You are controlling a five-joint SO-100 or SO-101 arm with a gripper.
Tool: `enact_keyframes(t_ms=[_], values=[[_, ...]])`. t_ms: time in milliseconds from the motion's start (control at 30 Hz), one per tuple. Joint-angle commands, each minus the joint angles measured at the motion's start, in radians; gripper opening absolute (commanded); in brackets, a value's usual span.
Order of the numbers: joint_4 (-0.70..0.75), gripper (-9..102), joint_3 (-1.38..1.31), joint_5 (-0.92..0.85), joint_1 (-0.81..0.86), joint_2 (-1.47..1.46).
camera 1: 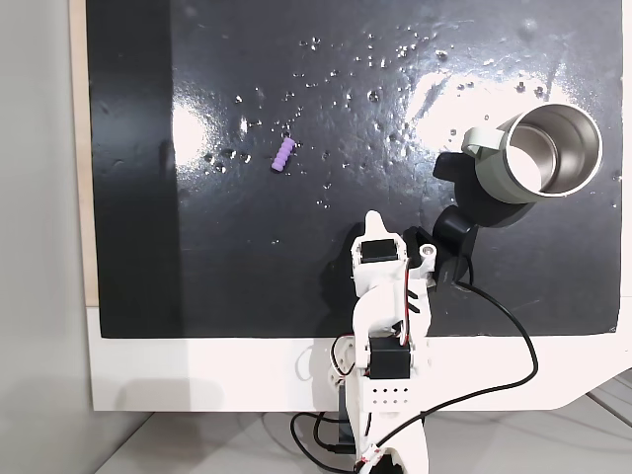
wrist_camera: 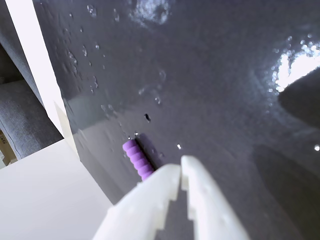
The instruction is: Grasp a pengrip and put it in the cup.
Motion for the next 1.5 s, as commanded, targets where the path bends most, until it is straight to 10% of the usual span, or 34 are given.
enact_keyframes(t_ms=[0, 567, 1467], values=[[-0.035, 0, -0.008, 0.0, -0.017, 0.014], [-0.048, 0, -0.087, -0.13, 0.025, -0.015], [0.023, 0, -1.057, -0.196, -0.236, -1.373]])
